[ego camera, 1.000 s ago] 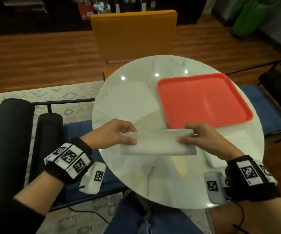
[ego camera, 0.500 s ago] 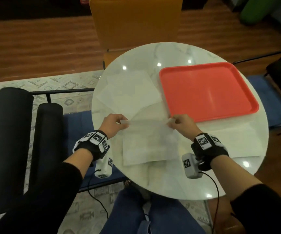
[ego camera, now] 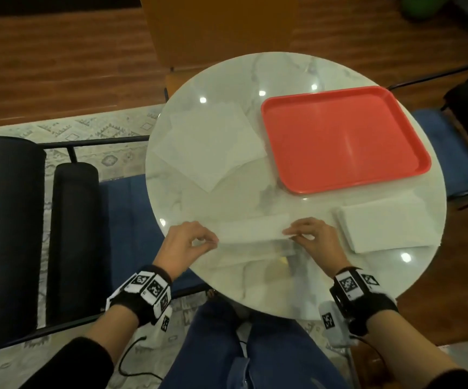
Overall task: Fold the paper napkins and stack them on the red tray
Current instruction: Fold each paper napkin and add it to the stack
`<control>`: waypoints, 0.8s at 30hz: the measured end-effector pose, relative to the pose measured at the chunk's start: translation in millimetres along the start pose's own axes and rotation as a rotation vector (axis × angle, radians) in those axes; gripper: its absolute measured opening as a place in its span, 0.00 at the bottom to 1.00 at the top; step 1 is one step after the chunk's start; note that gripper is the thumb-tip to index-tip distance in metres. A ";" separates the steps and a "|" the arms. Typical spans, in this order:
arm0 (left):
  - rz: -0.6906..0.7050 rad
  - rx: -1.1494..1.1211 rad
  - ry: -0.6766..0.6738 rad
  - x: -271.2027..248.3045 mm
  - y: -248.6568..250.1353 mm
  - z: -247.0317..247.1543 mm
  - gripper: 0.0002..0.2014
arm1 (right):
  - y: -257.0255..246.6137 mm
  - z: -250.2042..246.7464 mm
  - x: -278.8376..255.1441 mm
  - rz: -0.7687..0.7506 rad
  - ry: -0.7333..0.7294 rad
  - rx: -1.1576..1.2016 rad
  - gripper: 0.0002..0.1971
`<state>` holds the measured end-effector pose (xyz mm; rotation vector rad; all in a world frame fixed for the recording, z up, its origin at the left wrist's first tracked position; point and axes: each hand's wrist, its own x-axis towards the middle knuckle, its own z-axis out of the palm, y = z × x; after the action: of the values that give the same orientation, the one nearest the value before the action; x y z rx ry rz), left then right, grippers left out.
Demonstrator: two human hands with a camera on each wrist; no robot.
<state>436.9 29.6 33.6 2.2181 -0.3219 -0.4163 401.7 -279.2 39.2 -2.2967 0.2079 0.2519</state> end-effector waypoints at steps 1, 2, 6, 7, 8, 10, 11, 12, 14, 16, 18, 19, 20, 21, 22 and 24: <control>0.011 0.039 -0.016 -3.0 -3.1 2.8 0.04 | 6.2 5.1 -3.9 -0.010 -0.019 -0.058 0.11; 0.023 0.092 -0.036 -5.3 -5.6 5.5 0.04 | 10.1 9.5 -7.2 -0.017 -0.042 -0.110 0.12; -0.002 0.303 -0.203 -13.0 -7.0 9.0 0.16 | 16.4 13.3 -10.6 -0.077 -0.035 -0.259 0.19; -0.007 0.292 -0.214 -14.9 -5.8 6.5 0.17 | 16.3 11.0 -9.8 -0.082 0.003 -0.267 0.21; -0.009 0.252 -0.196 -16.5 -4.1 3.6 0.17 | 14.5 8.4 -8.7 -0.075 0.052 -0.265 0.23; 0.005 0.162 -0.101 -16.4 0.9 0.4 0.18 | 5.7 7.4 -4.3 -0.067 0.145 -0.262 0.24; 0.024 0.164 -0.059 -14.0 3.1 2.0 0.21 | -2.3 11.6 -1.4 -0.083 0.163 -0.268 0.24; 0.040 0.205 -0.040 -10.1 4.9 6.6 0.25 | -12.4 18.7 1.7 -0.111 0.151 -0.281 0.24; 0.033 0.362 -0.084 -0.8 9.7 21.4 0.34 | -34.2 39.6 6.6 -0.184 0.043 -0.333 0.24; -0.038 0.525 -0.183 5.4 12.1 39.3 0.39 | -54.8 64.9 6.9 -0.231 -0.143 -0.406 0.25; -0.085 0.641 -0.249 7.1 10.9 53.6 0.39 | -67.4 85.6 4.7 -0.225 -0.327 -0.484 0.27; -0.091 0.678 -0.263 6.4 9.0 58.1 0.40 | -69.6 91.6 3.4 -0.220 -0.383 -0.523 0.27; -0.095 0.690 -0.266 5.3 5.7 61.3 0.41 | -68.4 94.8 2.0 -0.215 -0.414 -0.552 0.28; -0.099 0.683 -0.257 3.6 0.6 63.4 0.41 | -64.3 95.3 0.7 -0.203 -0.431 -0.572 0.28; -0.101 0.668 -0.244 2.3 -4.3 64.4 0.41 | -58.2 93.4 -0.3 -0.189 -0.439 -0.585 0.28; -0.094 0.660 -0.226 0.8 -9.9 64.2 0.41 | -42.5 84.1 -1.4 -0.160 -0.435 -0.612 0.29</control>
<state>412.8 -9.3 -12.5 2.8414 -0.5356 -0.6902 400.4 -188.4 14.0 -2.7578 -0.3179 0.8112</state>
